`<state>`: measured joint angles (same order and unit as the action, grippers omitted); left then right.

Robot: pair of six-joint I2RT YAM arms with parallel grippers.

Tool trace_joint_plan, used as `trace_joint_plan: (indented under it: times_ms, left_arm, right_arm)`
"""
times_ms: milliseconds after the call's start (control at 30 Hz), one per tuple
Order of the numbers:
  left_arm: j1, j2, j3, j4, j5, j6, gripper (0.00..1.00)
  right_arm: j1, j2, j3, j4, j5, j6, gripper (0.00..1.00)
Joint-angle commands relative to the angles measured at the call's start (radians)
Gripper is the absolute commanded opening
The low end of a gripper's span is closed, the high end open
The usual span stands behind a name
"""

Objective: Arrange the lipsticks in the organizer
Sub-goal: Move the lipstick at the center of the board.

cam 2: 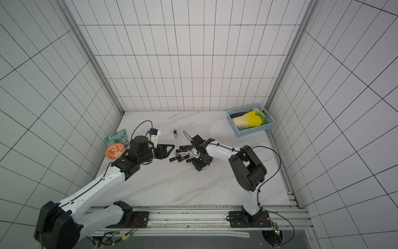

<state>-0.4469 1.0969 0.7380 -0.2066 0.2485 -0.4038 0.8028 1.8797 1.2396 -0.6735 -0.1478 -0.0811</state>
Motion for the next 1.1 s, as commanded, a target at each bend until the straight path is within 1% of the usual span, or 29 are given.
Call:
trace_joint_plan:
  times_ms: [0, 167, 300, 400, 467, 533, 633, 700, 767, 867, 933, 1000, 1067]
  left_arm:
    - [-0.006, -0.009, 0.016, -0.011, 0.002, 0.012, 0.63]
    - [-0.007, -0.012, 0.012, -0.013, 0.003, 0.010, 0.63]
    - [-0.009, -0.012, 0.014, -0.013, 0.005, 0.012, 0.64]
    - [-0.009, -0.015, 0.015, -0.013, 0.006, 0.011, 0.63]
    - [-0.009, -0.017, 0.015, -0.014, 0.006, 0.010, 0.63]
    - [-0.009, -0.017, 0.016, -0.016, 0.005, 0.012, 0.63]
    - [-0.009, -0.019, 0.018, -0.023, 0.002, 0.017, 0.63]
    - [-0.008, -0.022, 0.022, -0.029, -0.001, 0.020, 0.63]
    - [-0.008, -0.026, 0.023, -0.030, -0.003, 0.022, 0.63]
    - [-0.009, -0.026, 0.022, -0.028, 0.001, 0.018, 0.63]
    - [-0.009, -0.026, 0.021, -0.027, 0.006, 0.017, 0.63]
    - [-0.009, -0.028, 0.023, -0.027, 0.007, 0.017, 0.63]
    - [-0.009, -0.030, 0.022, -0.027, 0.008, 0.016, 0.63]
  right_arm:
    - [0.016, 0.004, 0.008, -0.027, 0.010, 0.017, 0.57]
    - [0.030, 0.002, -0.005, -0.019, 0.006, 0.026, 0.52]
    - [0.039, -0.002, -0.008, -0.014, 0.013, 0.029, 0.52]
    - [0.039, 0.001, -0.001, -0.009, 0.024, 0.026, 0.56]
    - [0.040, 0.008, 0.006, -0.012, 0.015, 0.024, 0.55]
    - [0.044, 0.016, 0.010, -0.019, 0.008, 0.026, 0.48]
    - [0.047, 0.002, -0.005, -0.024, -0.005, 0.038, 0.31]
    - [0.046, -0.035, -0.040, -0.010, -0.014, 0.058, 0.22]
    - [0.042, -0.080, -0.077, -0.005, -0.008, 0.086, 0.17]
    - [-0.008, -0.143, -0.139, 0.005, -0.018, 0.129, 0.16]
    - [-0.066, -0.172, -0.172, 0.022, -0.035, 0.145, 0.17]
    - [-0.122, -0.174, -0.170, 0.024, -0.044, 0.162, 0.18]
    - [-0.163, -0.153, -0.136, 0.020, -0.039, 0.164, 0.19]
